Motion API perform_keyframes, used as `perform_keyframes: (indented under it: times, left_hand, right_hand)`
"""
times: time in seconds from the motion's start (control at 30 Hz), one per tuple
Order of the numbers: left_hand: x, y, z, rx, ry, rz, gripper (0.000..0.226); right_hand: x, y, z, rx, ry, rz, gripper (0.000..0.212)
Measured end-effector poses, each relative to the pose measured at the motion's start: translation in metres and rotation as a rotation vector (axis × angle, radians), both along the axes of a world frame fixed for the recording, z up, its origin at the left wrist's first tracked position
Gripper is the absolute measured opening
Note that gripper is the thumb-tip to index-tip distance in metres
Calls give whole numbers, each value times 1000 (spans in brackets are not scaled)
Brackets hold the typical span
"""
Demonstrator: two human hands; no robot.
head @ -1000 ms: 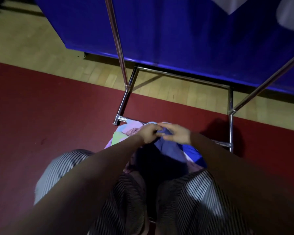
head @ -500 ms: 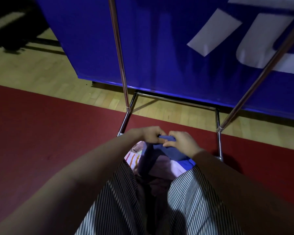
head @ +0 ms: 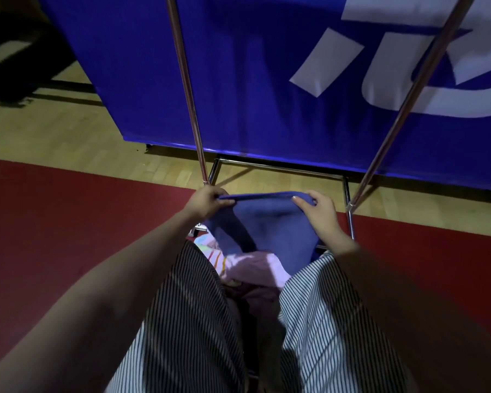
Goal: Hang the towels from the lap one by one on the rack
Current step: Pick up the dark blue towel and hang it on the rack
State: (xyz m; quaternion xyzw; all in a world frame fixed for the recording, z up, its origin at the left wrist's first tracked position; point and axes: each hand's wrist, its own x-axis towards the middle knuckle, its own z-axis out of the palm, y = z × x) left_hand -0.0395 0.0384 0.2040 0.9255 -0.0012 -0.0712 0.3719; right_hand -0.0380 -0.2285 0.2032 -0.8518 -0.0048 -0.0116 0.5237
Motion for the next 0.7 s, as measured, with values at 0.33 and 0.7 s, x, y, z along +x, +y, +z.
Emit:
perform_keyframes:
  times: [0.33, 0.7]
  left_hand:
    - [-10, 3, 14, -370, 40, 245, 21]
    - [-8, -94, 2, -619, 245, 233, 15]
  right_hand:
    - [1, 4, 3, -176, 83, -87, 50]
    - [0, 50, -6, 237, 550, -94, 35]
